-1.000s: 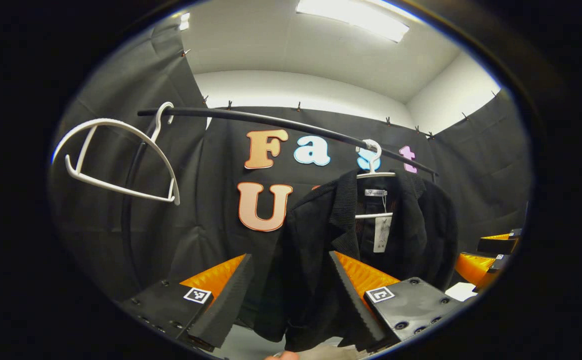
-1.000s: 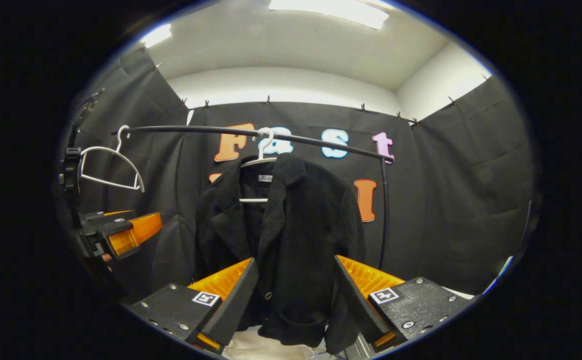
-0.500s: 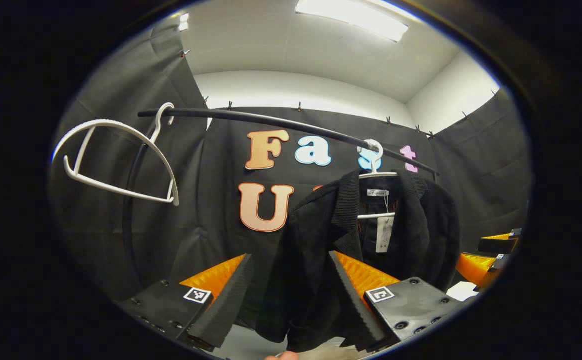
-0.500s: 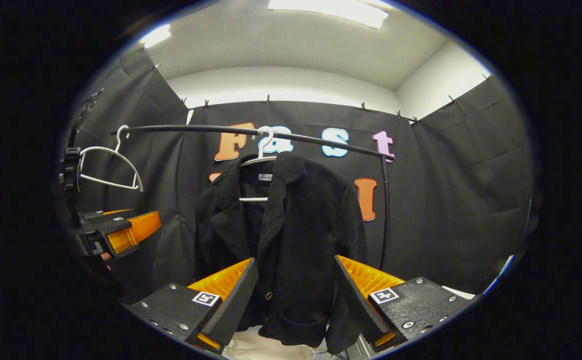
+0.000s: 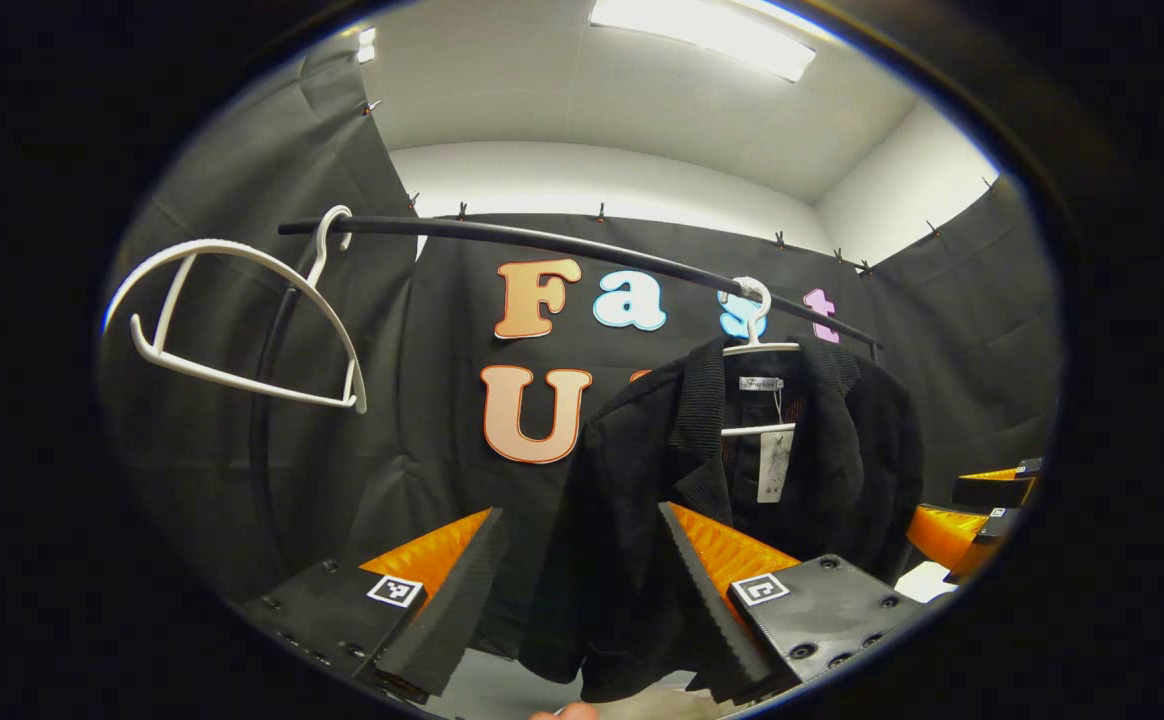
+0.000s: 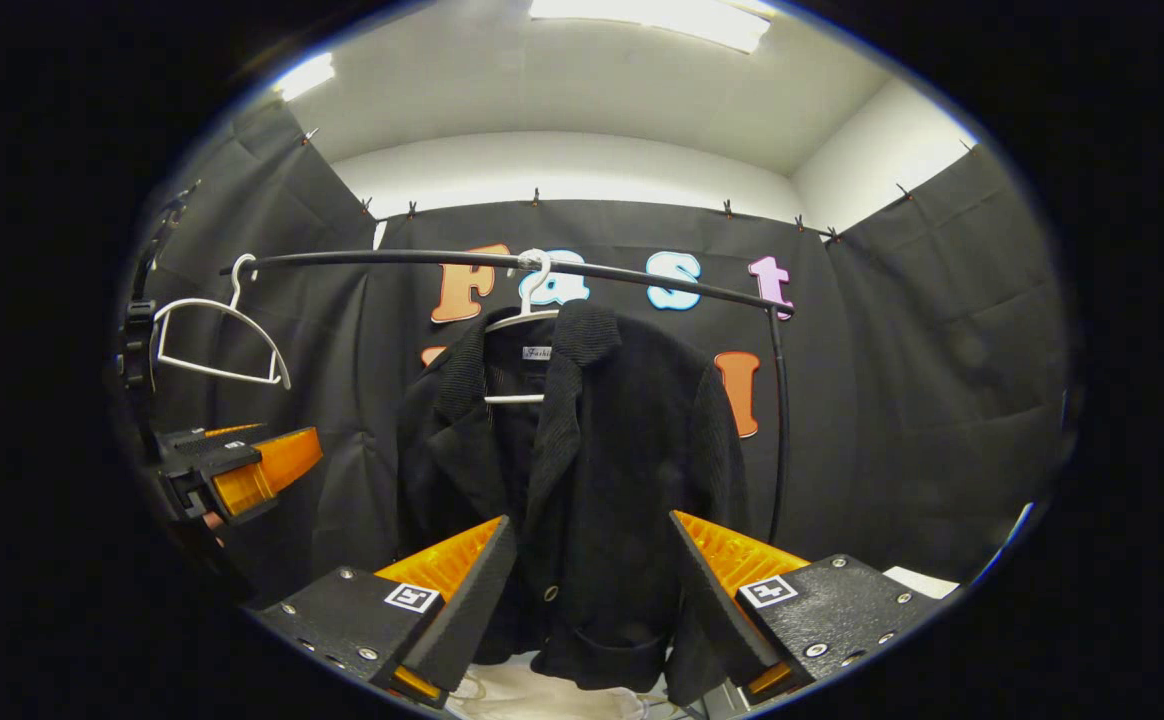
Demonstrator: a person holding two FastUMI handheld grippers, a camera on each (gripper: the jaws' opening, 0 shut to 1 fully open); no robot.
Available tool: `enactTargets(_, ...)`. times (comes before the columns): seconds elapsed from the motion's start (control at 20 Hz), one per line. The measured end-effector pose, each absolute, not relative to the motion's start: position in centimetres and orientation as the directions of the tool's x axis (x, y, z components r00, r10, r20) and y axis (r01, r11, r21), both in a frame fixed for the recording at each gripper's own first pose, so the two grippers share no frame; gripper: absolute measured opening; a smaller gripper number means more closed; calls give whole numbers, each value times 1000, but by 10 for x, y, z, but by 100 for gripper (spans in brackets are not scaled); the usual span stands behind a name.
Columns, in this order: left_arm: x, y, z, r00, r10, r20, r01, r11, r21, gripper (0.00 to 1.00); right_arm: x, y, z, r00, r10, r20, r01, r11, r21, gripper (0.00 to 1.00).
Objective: Grasp the clothes on the hanger with both hands and then place them into the laundry hamper below.
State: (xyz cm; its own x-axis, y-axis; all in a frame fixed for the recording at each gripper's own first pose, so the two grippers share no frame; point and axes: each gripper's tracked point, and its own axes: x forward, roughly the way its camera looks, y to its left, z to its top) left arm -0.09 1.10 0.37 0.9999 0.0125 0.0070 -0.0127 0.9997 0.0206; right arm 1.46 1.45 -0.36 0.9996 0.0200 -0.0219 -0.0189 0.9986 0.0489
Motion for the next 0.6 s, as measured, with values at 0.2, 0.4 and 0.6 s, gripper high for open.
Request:
enactTargets(0.2,-2,11,-1,1000,9,-3,-9,1000,6,100,59,33,-18,998,15,-61,-10,997,80,93)
enactTargets(0.4,-14,23,1,1000,25,0,-25,1000,-8,96,110,45,-40,996,-24,-87,30,998,63,93)
enactTargets(0.6,-23,37,6,999,34,9,-34,999,4,96,149,38,-63,988,-108,-107,107,994,-16,93)
